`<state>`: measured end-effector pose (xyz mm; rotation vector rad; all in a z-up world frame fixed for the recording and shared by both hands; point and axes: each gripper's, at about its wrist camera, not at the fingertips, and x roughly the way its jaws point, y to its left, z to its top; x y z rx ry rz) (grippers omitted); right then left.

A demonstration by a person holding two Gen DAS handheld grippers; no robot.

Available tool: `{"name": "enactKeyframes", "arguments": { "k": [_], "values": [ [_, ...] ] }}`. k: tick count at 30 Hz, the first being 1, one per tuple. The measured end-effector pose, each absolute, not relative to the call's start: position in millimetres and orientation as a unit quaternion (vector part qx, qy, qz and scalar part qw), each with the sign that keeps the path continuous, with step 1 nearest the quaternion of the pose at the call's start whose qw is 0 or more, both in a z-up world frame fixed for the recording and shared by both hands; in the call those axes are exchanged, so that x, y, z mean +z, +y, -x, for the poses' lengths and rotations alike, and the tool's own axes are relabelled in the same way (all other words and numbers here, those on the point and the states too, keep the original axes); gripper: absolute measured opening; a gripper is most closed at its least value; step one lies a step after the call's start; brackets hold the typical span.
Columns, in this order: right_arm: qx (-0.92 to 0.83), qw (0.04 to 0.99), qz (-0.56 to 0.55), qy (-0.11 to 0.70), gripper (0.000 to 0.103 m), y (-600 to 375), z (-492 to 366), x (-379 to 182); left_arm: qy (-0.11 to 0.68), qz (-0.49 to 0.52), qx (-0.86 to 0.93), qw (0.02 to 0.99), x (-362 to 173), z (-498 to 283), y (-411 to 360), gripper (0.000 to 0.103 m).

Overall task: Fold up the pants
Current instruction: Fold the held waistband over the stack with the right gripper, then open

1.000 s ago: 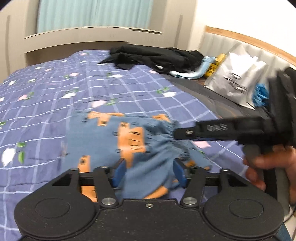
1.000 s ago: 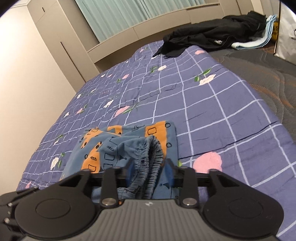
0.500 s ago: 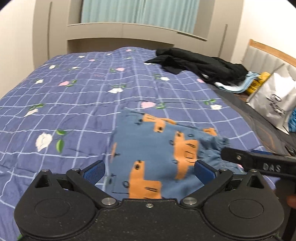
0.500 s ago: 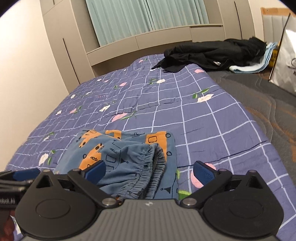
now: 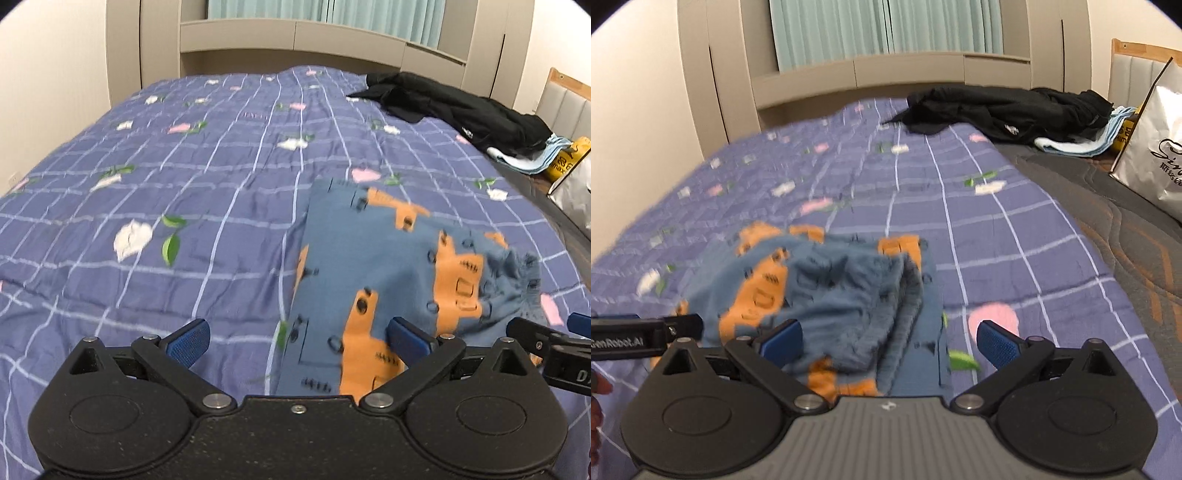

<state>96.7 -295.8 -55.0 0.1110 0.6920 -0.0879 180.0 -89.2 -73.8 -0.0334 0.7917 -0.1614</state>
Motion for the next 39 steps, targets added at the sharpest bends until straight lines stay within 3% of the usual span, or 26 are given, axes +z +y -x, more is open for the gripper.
{"name": "enactKeyframes", "arguments": {
  "k": [10,16,26,39],
  "values": [
    [-0.073,0.929,-0.057,0.357,0.103,-302,-70,-73,0.407,0.072,-0.097,0.905,-84,-170,-65,0.102],
    [-0.04,0.946,-0.093,0.308,0.103,-313,-61,-58,0.37,0.044,-0.096,0.923,-64,-178,-74,0.102],
    [-0.021,0.955,-0.045,0.292,0.103,-315,-124,-51,0.334,-0.035,-0.144,0.931,-63,-238,-125,0.103],
    [-0.044,0.949,-0.041,0.309,0.103,-329,-153,-73,0.354,-0.004,-0.162,0.921,-71,-263,-124,0.102]
  ]
}}
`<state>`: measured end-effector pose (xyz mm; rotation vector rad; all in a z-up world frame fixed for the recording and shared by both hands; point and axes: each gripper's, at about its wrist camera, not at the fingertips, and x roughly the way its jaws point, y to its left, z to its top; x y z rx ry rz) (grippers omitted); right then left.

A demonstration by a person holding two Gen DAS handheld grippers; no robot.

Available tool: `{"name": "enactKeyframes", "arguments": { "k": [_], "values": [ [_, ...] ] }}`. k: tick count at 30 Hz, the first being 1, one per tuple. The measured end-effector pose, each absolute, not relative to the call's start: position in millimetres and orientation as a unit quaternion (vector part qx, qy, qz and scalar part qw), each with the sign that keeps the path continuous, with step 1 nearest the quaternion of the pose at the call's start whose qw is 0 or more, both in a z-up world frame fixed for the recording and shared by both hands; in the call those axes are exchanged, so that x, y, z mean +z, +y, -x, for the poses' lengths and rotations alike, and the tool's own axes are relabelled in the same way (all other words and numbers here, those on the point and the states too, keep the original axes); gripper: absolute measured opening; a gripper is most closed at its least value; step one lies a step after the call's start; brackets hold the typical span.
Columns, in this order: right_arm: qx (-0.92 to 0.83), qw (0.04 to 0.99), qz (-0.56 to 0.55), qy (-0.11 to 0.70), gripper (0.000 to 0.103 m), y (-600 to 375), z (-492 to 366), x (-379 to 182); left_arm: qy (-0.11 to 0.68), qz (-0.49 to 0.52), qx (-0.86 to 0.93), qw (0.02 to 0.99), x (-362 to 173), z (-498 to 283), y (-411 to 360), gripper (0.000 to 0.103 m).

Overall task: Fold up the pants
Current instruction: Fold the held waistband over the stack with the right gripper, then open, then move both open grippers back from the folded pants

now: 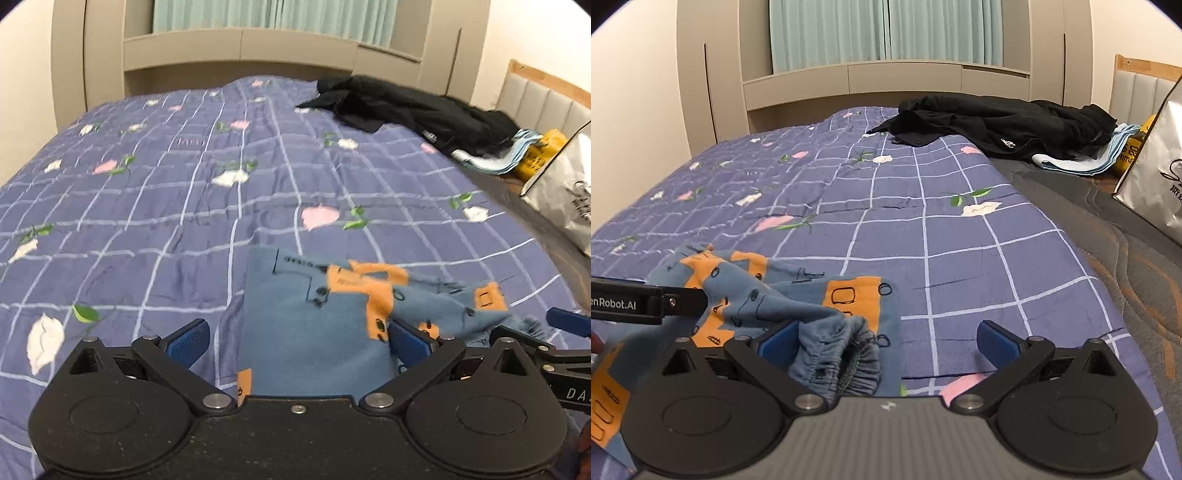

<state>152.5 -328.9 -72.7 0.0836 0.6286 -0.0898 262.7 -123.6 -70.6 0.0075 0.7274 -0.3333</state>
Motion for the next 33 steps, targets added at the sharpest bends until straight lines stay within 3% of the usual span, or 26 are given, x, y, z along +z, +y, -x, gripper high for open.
{"name": "enactKeyframes", "arguments": {
  "k": [6,18,33],
  "values": [
    [-0.024,0.952,-0.076,0.294,0.103,-331,-128,-63,0.342,-0.012,-0.155,0.927,-63,-244,-101,0.102],
    [-0.072,0.941,-0.096,0.316,0.103,-323,-81,-72,0.381,0.069,-0.086,0.918,-84,-188,-48,0.102],
    [-0.064,0.934,-0.087,0.341,0.103,-296,-33,-45,0.405,0.088,-0.062,0.908,-66,-102,-46,0.102]
  ]
}}
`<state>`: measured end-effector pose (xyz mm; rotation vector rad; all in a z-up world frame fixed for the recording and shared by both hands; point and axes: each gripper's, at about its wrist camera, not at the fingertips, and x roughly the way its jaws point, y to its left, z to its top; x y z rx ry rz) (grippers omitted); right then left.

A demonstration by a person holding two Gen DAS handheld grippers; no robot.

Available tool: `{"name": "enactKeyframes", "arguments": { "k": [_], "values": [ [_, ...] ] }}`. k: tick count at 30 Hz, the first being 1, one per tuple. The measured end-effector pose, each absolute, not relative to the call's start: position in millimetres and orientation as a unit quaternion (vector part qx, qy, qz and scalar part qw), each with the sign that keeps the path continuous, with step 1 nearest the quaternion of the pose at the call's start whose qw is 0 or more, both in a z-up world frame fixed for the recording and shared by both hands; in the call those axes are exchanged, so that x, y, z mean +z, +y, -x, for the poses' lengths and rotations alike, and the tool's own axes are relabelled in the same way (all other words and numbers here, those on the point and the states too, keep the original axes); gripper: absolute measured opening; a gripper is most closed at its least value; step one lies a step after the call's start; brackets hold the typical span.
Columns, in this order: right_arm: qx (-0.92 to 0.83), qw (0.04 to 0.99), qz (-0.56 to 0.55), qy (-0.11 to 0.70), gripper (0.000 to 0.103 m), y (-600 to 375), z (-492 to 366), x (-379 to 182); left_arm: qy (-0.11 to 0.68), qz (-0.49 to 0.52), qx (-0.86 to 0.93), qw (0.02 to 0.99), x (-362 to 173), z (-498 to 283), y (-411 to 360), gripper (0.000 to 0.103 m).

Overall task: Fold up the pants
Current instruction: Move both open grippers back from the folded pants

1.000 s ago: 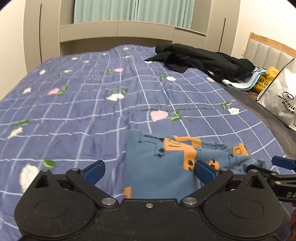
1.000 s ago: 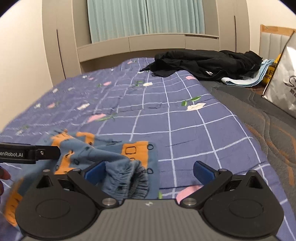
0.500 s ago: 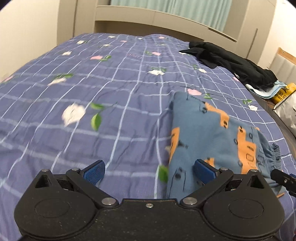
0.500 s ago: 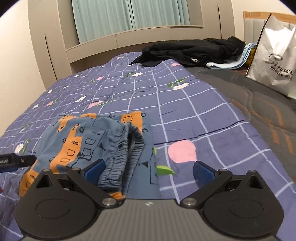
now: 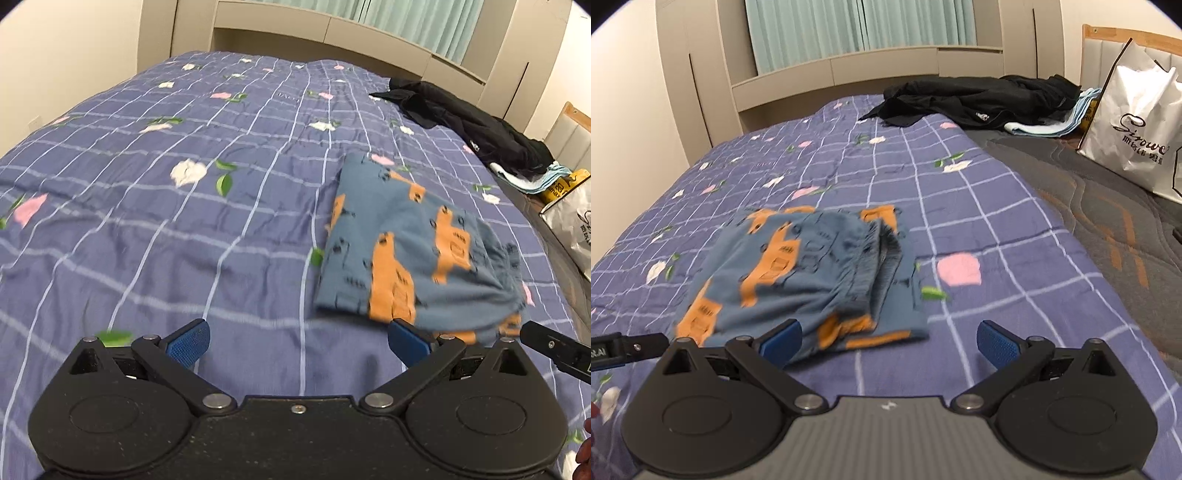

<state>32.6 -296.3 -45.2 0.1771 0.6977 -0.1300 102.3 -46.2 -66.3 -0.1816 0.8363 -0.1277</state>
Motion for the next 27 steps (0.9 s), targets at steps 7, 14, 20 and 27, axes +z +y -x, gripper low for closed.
{"name": "enactKeyframes", "arguments": {
  "k": [7,14,20,27],
  "values": [
    [-0.054,0.929,-0.076,0.359,0.103,-278,-13,-36,0.417,0.08,-0.063,0.903,-63,-77,-46,0.102],
    [-0.043,0.927,-0.086,0.361,0.103,-270,-4,-30,0.42,0.076,-0.054,0.903,-57,-70,-47,0.102],
    [-0.041,0.925,-0.085,0.368,0.103,-269,-4,-31,0.428,0.067,-0.048,0.9,-57,-69,-50,0.102],
    [-0.045,0.92,-0.086,0.379,0.103,-270,-4,-31,0.434,0.058,-0.047,0.898,-59,-69,-55,0.102]
  ]
}}
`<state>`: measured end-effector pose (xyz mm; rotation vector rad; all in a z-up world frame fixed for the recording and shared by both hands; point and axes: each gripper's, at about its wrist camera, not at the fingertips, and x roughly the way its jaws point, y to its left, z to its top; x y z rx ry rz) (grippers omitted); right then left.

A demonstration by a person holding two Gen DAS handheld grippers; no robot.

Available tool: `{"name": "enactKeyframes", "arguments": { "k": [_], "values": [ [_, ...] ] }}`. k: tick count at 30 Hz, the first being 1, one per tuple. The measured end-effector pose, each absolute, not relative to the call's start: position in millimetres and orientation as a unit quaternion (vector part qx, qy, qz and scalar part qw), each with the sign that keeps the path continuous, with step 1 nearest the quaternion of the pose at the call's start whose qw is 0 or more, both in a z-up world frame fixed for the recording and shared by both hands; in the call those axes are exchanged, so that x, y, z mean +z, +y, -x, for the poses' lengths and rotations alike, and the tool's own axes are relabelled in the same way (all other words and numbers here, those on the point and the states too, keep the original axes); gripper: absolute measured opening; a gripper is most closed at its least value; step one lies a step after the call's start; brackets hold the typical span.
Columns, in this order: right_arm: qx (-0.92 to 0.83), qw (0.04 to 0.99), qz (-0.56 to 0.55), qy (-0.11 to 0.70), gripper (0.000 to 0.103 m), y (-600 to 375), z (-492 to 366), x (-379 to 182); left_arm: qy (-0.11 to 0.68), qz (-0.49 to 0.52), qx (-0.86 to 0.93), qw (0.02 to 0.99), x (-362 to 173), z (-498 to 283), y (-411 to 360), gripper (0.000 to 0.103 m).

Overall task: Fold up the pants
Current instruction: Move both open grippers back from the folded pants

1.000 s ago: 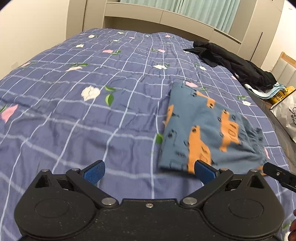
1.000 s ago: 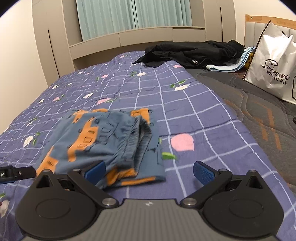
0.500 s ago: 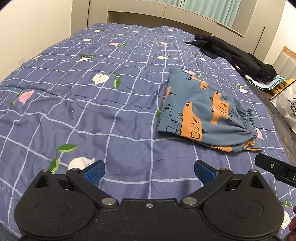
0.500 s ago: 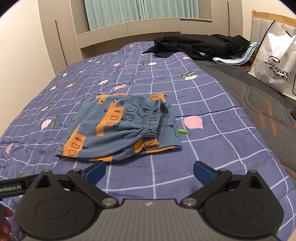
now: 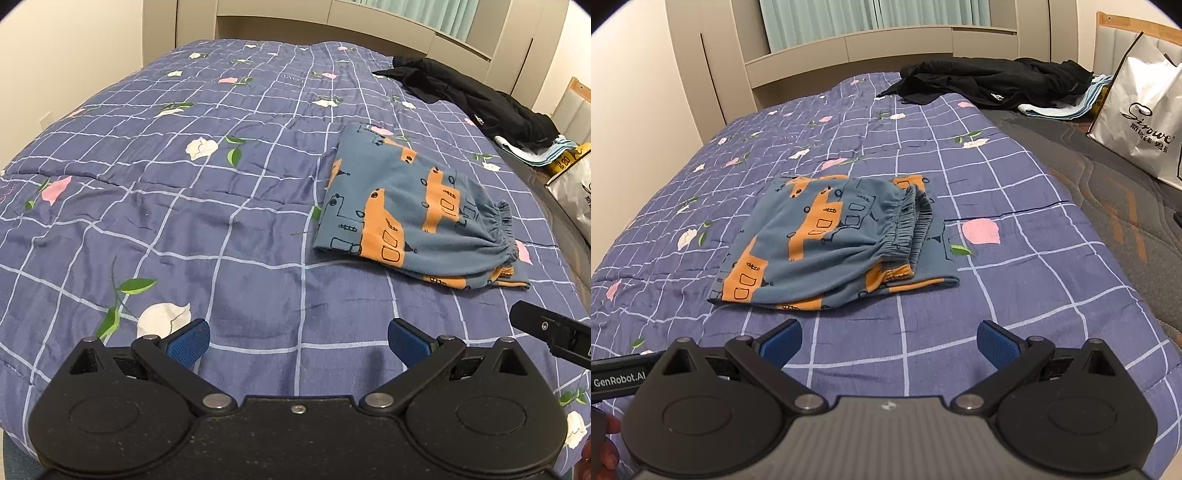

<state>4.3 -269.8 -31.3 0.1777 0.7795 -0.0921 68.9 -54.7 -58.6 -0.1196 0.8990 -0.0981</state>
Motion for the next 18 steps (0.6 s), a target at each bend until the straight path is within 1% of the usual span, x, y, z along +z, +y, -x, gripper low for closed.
{"name": "enactKeyframes", "arguments": {
  "k": [8,18],
  "values": [
    [-0.048,0.918,-0.079,0.386,0.103,-272,-7,-30,0.438,0.047,-0.05,0.896,-59,-71,-58,0.102],
    [-0.047,0.923,-0.061,0.377,0.103,-279,-23,-20,0.412,0.043,-0.037,0.909,-37,-105,-58,0.102]
  ]
}}
